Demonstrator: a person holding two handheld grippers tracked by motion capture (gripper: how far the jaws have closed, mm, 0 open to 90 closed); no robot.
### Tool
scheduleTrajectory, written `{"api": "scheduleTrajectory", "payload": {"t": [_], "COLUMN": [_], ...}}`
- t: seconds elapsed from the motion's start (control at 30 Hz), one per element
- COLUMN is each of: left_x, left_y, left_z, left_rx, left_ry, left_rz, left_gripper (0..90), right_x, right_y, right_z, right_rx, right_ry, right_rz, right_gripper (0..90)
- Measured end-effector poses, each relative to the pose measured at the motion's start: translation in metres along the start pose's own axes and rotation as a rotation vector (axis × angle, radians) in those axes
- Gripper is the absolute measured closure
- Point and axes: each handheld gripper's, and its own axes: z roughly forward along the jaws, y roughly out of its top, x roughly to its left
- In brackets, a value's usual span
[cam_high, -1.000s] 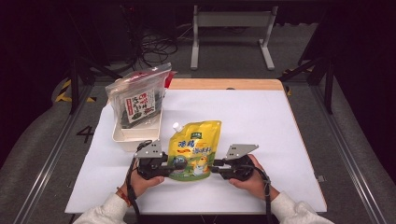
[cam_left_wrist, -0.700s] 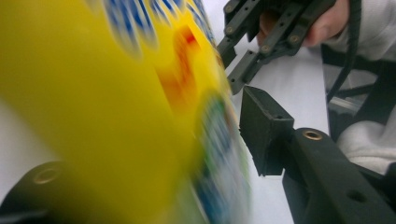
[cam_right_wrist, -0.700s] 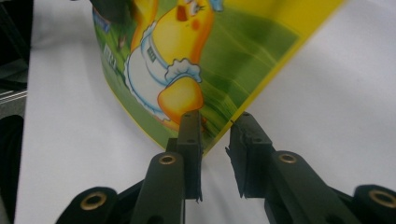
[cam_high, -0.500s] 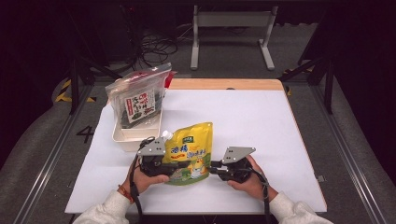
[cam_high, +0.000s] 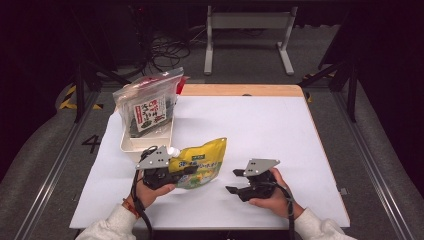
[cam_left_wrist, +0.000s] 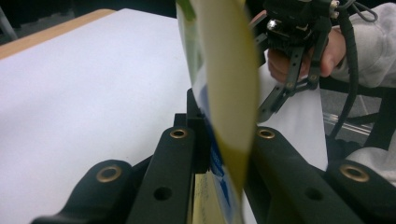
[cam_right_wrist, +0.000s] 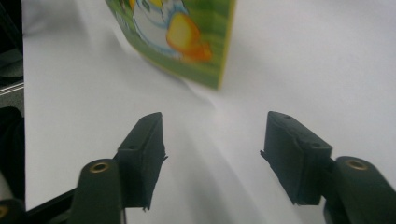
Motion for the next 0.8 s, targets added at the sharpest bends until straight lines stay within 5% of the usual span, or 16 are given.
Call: {"api": "scheduleTrajectory", "payload": {"t": [0.4,0.8], "left_x": [0.005,0.005], "left_y": [0.007,0.016], "left_z": [-0.008,-0.024], "left_rx": [-0.008,-0.031], "left_ry": [0.012,0.037], "left_rz": [0.038,0.080], "left_gripper": [85.1,85.2], "right_x": [-0.017,-0.021], "right_y": [-0.031,-0.043], "right_z": [-0.047,-0.063], "right_rx": [0.062,0.058], "right_ry": [-0.170,-0.201], "right_rz": [0.008,0.034], "right_gripper": [27.7,26.1]}}
